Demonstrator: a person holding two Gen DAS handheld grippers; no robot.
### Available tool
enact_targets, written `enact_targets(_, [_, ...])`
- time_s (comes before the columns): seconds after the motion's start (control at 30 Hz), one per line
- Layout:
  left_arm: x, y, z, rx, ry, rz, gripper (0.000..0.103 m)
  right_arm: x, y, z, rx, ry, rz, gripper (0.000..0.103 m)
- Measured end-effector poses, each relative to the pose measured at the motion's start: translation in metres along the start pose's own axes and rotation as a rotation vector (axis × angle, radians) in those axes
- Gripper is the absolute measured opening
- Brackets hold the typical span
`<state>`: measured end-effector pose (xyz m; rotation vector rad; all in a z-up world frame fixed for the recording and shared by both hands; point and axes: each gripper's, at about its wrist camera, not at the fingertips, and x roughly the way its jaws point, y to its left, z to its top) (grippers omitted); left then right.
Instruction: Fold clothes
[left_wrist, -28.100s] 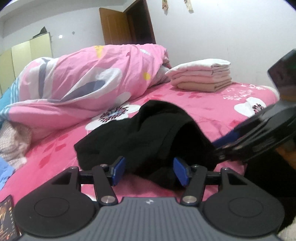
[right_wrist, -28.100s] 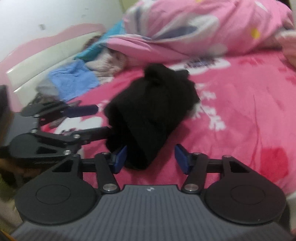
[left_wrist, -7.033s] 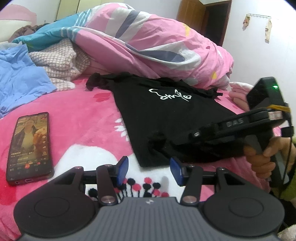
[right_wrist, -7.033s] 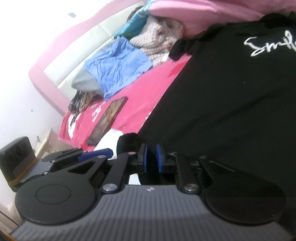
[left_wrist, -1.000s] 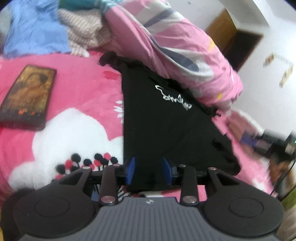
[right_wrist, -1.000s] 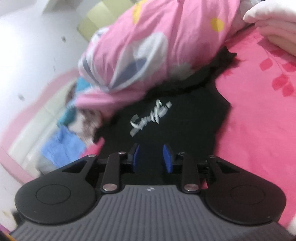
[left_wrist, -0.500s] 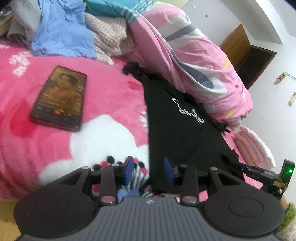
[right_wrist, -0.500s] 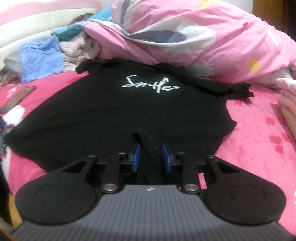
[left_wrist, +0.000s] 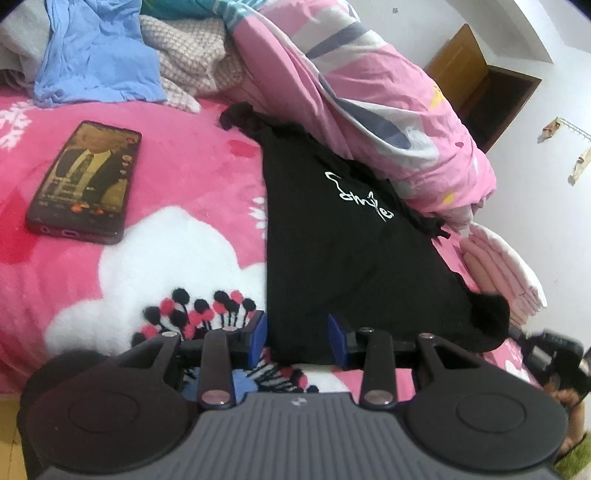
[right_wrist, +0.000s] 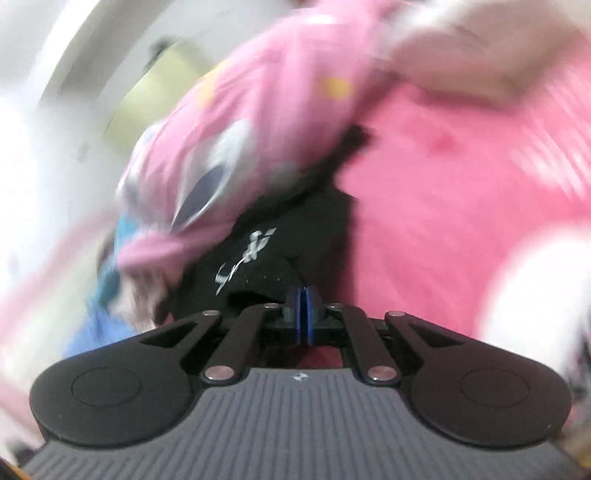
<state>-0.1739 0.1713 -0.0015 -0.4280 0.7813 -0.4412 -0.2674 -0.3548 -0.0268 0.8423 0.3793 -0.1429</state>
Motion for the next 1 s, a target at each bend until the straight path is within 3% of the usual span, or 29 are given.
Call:
enact_targets(0.13, [0.002,0.001,-0.001,-0.011,0.011,0.004,0.037,-0.023,-0.053,-0.014,0.257,-0.024,-0.034,0.002])
enact_targets(0.23, [0.002,0.002,-0.001,-0.008,0.017,0.017,0.036,-0.041,-0.067,-0.018,0.301,-0.071,-0.063,0.002])
enact_targets(0.37, [0.002,0.001,-0.002,-0.004,0.024,0.025,0.037,-0.050,-0.063,-0.013,0.220,-0.089,-0.076,0.005])
enact_targets(0.5, [0.003,-0.001,-0.002,-0.013,0.033,0.024,0.037,-0.043,-0.046,-0.004,0.031,-0.075,-0.122,0.009])
enact_targets(0.67, [0.003,-0.001,-0.001,-0.035,0.035,0.020,0.037,-0.019,-0.051,0.018,0.018,-0.025,-0.065,0.024])
enact_targets(0.83, [0.004,0.002,-0.001,-0.055,0.035,0.012,0.037,0.001,-0.047,0.025,-0.061,0.061,-0.083,0.026])
enact_targets(1.0, [0.006,0.004,-0.001,-0.064,0.040,0.001,0.037,0.002,-0.049,0.023,-0.066,0.083,-0.069,0.023])
